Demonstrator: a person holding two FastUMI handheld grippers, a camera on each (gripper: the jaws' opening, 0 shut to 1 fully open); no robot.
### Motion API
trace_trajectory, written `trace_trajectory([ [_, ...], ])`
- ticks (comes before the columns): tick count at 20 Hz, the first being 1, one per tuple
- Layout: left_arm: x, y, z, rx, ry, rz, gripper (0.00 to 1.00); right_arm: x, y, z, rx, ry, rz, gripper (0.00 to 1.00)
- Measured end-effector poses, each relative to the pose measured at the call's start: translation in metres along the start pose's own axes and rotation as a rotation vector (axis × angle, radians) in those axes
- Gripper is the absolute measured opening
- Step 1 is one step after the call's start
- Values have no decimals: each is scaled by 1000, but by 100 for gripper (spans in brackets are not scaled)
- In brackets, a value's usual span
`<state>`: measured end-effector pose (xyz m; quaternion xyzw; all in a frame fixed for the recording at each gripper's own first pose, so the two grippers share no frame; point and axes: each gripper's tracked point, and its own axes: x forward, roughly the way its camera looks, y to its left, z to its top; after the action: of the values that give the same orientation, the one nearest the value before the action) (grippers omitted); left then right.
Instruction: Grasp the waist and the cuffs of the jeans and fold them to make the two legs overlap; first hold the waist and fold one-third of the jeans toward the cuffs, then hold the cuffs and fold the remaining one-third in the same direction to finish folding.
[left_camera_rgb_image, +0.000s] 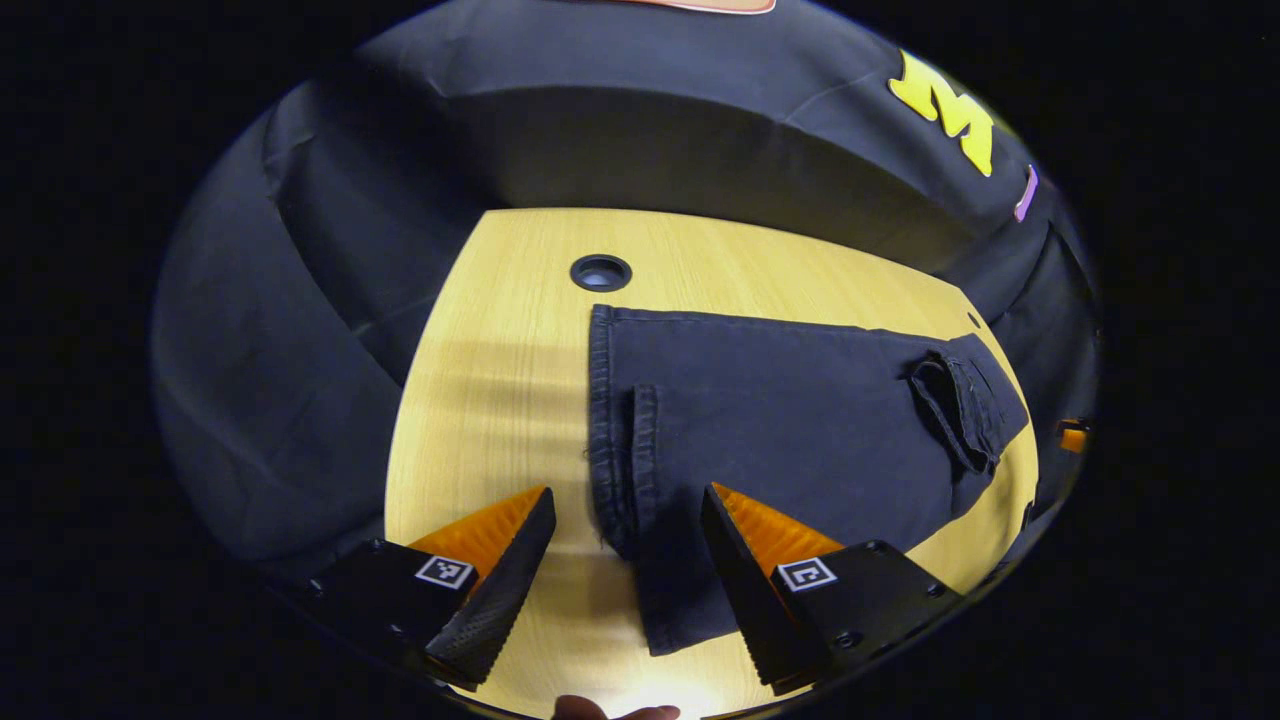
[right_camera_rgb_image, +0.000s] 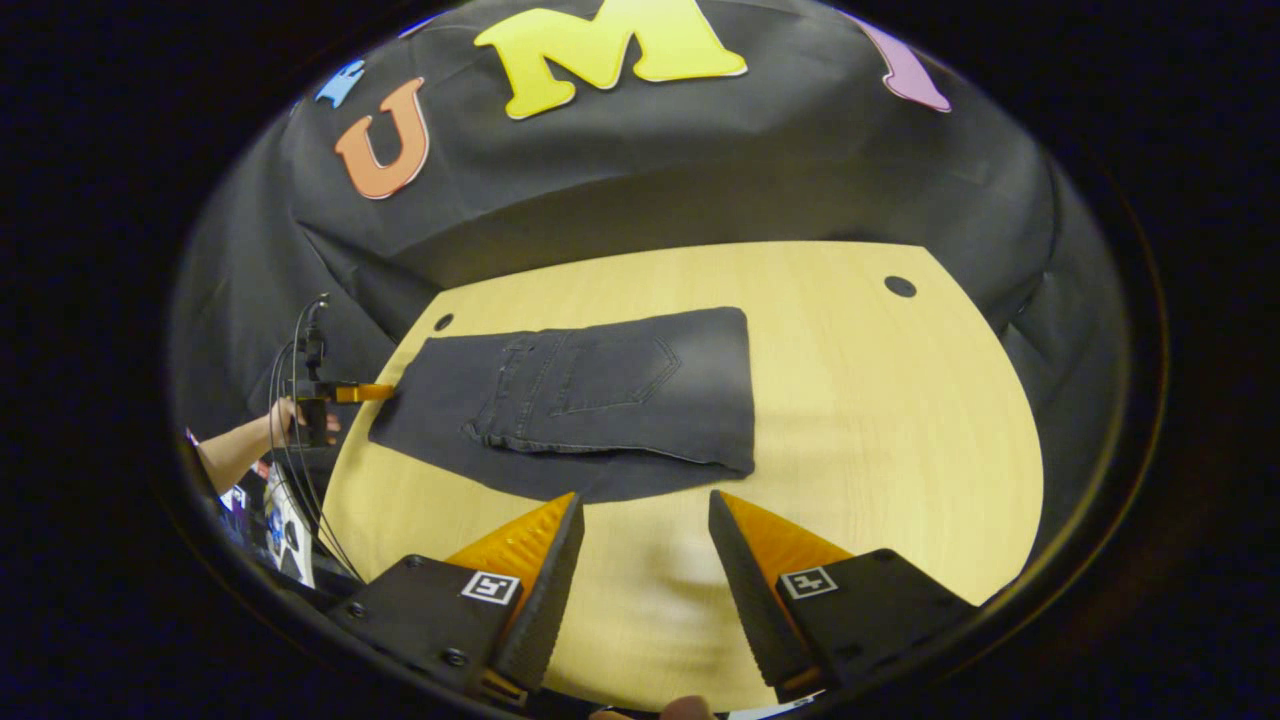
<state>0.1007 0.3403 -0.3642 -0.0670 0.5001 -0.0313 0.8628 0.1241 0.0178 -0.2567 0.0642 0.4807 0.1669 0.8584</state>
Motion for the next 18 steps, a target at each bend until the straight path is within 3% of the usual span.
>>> trace_trajectory([
  [3, 10, 2, -3, 39, 42, 12, 94, 4, -1, -3, 11, 11, -3, 79],
  [4, 12, -1, -4, 45, 56, 16, 83, 5, -1, -3, 17, 10, -3, 79],
  [5, 12, 0, -5, 51, 69, 34, 90, 6, -2, -3, 26, 9, -5, 79],
  [6, 15, 1, -6, 50, 83, 63, 91, 7, -2, -4, 39, 10, -4, 79],
  [8, 15, -4, -4, 67, 87, 66, 86, 11, -4, -8, 68, 16, -6, 79],
  [13, 13, 3, 13, 16, 62, 47, 27, 10, -6, -13, 100, 22, -5, 79],
  [14, 14, 1, 6, -8, 64, 44, 22, 7, -8, -13, 106, 17, -4, 72],
  [15, 11, -1, 10, -37, 70, 43, 19, 6, -9, -12, 111, 14, -2, 79],
  [18, 0, -6, 15, -122, 52, 38, 9, -7, -16, -7, 126, -10, -2, 80],
])
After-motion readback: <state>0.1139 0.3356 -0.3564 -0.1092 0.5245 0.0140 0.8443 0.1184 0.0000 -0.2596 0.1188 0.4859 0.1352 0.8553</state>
